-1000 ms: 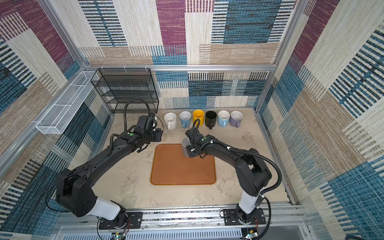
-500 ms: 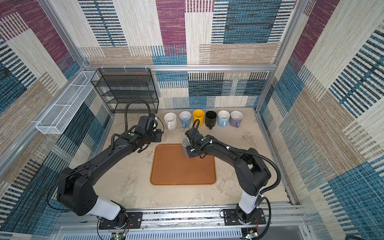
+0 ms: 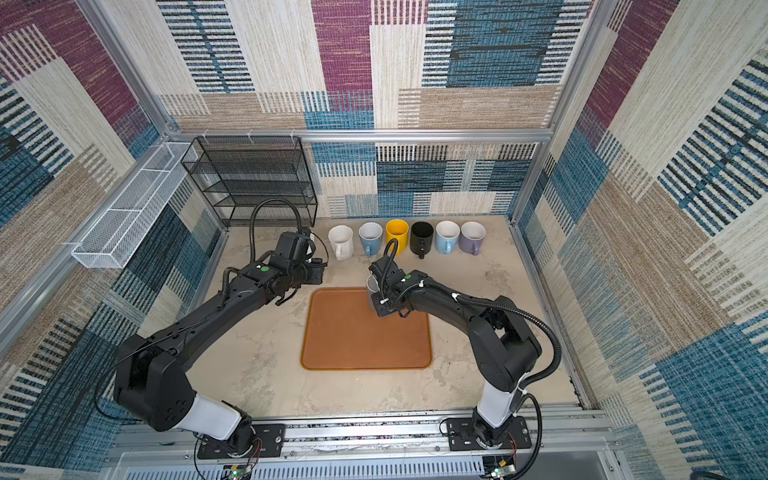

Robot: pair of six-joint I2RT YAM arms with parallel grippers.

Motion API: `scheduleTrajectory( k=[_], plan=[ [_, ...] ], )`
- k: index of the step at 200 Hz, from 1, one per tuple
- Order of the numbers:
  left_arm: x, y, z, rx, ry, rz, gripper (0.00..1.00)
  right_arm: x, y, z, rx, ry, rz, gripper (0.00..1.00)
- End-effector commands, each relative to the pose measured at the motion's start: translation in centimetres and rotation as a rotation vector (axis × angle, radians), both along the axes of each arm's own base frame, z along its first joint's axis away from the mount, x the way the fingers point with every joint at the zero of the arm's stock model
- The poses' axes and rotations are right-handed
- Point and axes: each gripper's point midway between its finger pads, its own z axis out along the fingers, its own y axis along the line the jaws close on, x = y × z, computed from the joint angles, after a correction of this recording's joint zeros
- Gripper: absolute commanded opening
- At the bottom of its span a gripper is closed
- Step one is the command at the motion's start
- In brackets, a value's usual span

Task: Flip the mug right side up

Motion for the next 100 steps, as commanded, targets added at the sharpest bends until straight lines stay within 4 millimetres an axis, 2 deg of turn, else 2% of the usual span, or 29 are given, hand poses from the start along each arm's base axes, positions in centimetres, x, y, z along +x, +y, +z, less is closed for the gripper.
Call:
scheduleTrajectory(
  k=[1, 44, 100],
  plan=[
    [0.0, 0.0, 0.2, 0.008, -0.008, -0.005, 0.46, 0.4, 0.0, 0.2, -0.003, -0.012, -0.015, 0.14],
    [-0.1, 0.1, 0.4, 0.007, -0.009, -0.004, 0.46, 0.3, 0.1, 0.4, 0.005, -0.013, -0.014, 0.09],
    [-0.2, 0.2, 0.7, -0.001, -0.014, -0.001, 0.46, 0.4, 0.3, 2.0, 0.050, -0.051, -0.012, 0.05]
  ],
)
